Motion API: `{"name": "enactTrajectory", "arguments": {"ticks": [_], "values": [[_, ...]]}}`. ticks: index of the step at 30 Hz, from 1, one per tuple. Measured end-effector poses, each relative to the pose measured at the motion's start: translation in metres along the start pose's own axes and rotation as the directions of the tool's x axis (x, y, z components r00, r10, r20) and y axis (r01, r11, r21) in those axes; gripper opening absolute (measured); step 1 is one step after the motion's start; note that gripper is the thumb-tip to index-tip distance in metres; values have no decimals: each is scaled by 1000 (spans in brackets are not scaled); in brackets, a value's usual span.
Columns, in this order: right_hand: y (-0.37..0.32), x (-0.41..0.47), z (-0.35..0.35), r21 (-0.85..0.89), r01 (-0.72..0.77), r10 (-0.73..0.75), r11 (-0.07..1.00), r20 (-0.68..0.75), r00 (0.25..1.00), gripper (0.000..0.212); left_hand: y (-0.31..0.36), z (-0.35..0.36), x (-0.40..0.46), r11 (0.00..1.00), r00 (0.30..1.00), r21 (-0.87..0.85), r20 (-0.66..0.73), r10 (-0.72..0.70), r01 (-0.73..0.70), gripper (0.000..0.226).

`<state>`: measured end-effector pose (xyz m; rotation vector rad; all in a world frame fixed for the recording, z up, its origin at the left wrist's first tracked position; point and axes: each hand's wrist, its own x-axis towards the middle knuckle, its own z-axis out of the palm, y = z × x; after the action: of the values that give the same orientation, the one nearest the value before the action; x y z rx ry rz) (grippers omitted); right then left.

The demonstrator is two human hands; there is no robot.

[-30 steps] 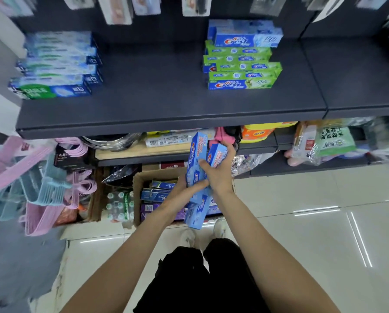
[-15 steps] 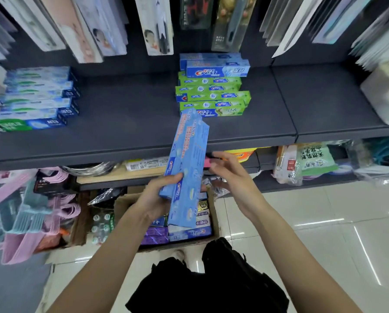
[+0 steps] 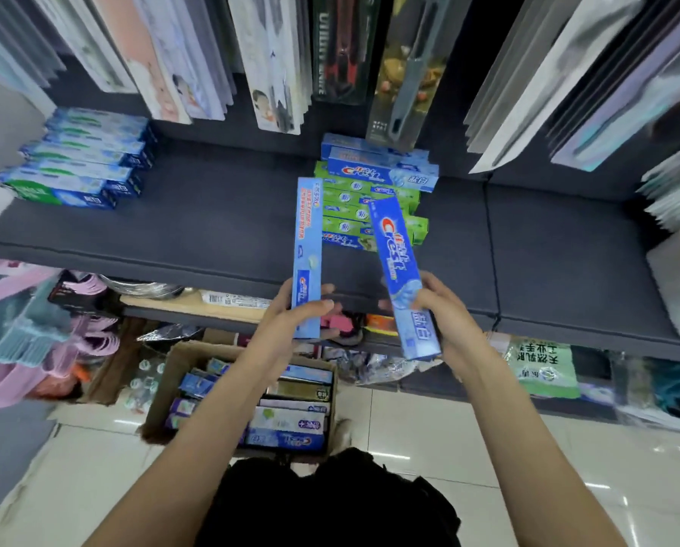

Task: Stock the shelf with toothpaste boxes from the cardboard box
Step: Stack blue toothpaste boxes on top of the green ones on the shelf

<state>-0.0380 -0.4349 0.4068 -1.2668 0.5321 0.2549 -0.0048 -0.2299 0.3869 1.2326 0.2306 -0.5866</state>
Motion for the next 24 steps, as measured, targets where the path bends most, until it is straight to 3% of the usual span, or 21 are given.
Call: {"name": "enactTrajectory", "arguments": {"ticks": [2, 3, 5, 6, 8, 10, 12, 15, 18, 20, 21, 22, 23, 24], "values": [[-19, 14, -16, -165, 62, -69, 984, -37, 997, 25, 0, -2, 4, 1000, 996, 18, -91, -1, 2, 31], [-31, 26, -24, -373, 133, -163, 918, -49, 985, 25, 1, -4, 6, 1000, 993, 26, -114, -3, 6, 33], [-52, 56, -32, -802, 255, -368, 540, 47, 929, 40, 3, -6, 7, 999, 990, 34, -141, -9, 14, 39], [-60, 73, -32, -895, 284, -433, 344, 117, 894, 47, 3, -7, 7, 999, 988, 38, -154, -8, 14, 45], [-71, 104, -24, -944, 316, -520, 94, 224, 824, 52, 3, -8, 8, 999, 984, 41, -178, -4, 11, 54], [-75, 133, -10, -948, 301, -582, -104, 304, 755, 48, 0, -11, 11, 1000, 979, 28, -204, -1, 7, 49], [-73, 163, -1, -936, 286, -592, -204, 351, 726, 44, -1, -13, 13, 1000, 978, 16, -208, -4, 8, 35], [-60, 199, 0, -953, 176, -617, -245, 293, 730, 44, 1, -12, 18, 999, 974, 22, -225, -27, 33, 24], [-46, 204, -3, -976, 163, -688, -147, 220, 692, 45, 4, -10, 25, 993, 968, 91, -244, -49, 73, 25], [-38, 181, 3, -956, 292, -708, 29, 186, 682, 38, 4, -8, 29, 976, 971, 208, -241, -16, 67, 23], [-34, 163, 8, -909, 359, -692, 209, 122, 712, 34, 2, -7, 31, 963, 974, 267, -225, 26, 36, 23], [-29, 138, 16, -798, 393, -614, 457, 36, 789, 30, 2, -4, 31, 944, 977, 329, -196, 89, -20, 27], [-22, 112, 24, -614, 354, -458, 705, -13, 889, 29, 0, -3, 32, 913, 974, 396, -153, 168, -95, 35], [-14, 88, 34, -422, 250, -274, 872, 4, 962, 31, -3, -3, 34, 873, 964, 458, -109, 242, -168, 45]]}}
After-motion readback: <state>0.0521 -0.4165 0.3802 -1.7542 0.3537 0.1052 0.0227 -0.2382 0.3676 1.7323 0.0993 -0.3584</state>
